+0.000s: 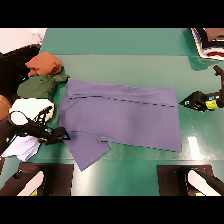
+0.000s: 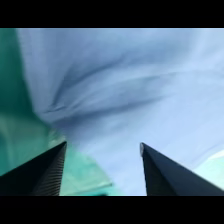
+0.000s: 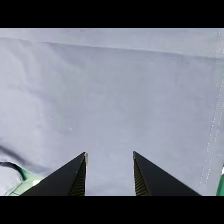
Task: Fold the shirts.
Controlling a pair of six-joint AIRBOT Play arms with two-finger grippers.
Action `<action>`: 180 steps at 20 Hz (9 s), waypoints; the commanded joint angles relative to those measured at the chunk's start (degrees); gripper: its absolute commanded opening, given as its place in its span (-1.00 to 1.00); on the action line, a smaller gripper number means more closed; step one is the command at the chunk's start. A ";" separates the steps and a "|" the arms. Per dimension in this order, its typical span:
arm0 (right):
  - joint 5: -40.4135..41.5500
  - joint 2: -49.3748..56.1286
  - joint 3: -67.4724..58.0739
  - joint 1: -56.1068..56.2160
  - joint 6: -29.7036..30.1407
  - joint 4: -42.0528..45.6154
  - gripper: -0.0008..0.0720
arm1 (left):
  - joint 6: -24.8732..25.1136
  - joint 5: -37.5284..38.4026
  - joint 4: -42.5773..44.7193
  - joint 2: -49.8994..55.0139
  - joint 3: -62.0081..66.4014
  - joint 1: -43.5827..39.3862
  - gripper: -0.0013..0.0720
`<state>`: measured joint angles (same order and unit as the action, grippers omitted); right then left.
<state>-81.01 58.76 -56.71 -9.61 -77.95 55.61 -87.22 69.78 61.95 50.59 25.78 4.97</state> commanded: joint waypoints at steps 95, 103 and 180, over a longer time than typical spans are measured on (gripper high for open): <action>-6.84 22.99 -31.71 6.78 3.45 -6.84 -0.93 | -2.56 -16.33 -9.97 53.86 61.75 -35.95 -0.90; -4.42 20.79 -42.23 21.40 2.51 -20.11 -0.93 | -2.34 -16.31 -9.42 57.64 65.18 -36.22 -0.90; 16.90 5.05 1.70 -51.19 -4.90 10.62 0.76 | 0.07 -1.20 4.98 19.76 65.46 -15.34 -0.90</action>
<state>-62.28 64.18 -52.93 -58.85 -82.98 64.79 -87.99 68.25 66.94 70.39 91.26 -10.35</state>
